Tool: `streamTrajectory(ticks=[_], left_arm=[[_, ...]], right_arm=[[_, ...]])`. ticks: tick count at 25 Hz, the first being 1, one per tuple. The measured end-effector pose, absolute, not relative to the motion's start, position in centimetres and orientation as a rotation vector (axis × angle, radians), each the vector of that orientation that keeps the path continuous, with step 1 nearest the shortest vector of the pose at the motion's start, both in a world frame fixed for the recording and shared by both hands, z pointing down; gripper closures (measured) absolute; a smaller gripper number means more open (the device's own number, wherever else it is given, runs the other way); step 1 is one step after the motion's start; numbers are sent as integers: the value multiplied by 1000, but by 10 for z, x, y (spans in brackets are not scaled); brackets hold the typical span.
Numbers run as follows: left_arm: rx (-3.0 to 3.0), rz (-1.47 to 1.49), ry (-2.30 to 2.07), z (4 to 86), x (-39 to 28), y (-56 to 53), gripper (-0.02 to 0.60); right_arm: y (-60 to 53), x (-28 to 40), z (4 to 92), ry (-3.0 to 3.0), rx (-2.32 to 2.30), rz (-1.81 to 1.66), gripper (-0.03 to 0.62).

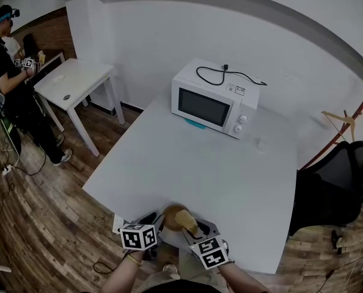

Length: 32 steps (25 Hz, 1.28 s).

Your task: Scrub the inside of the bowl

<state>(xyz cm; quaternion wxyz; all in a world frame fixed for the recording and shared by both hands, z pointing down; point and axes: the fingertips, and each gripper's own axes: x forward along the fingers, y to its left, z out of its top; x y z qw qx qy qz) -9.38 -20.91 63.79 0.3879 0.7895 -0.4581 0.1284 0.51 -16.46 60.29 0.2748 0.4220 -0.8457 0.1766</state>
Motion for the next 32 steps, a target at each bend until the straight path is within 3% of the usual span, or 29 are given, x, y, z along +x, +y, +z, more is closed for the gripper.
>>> streamTrajectory(ticks=[10,21,32], left_arm=[[2042,231,-1208,598,-110,-175,460],[2101,202,-1280,569,-132,-126,556],[2145,181,-1268,560,-138,-96,565]], right_arm=[[-142,4,563,-2360,1280,471,410],[-110,-2,532,-2474,1363,510,410],[-89,-2,528,-2520,1376,544,410]])
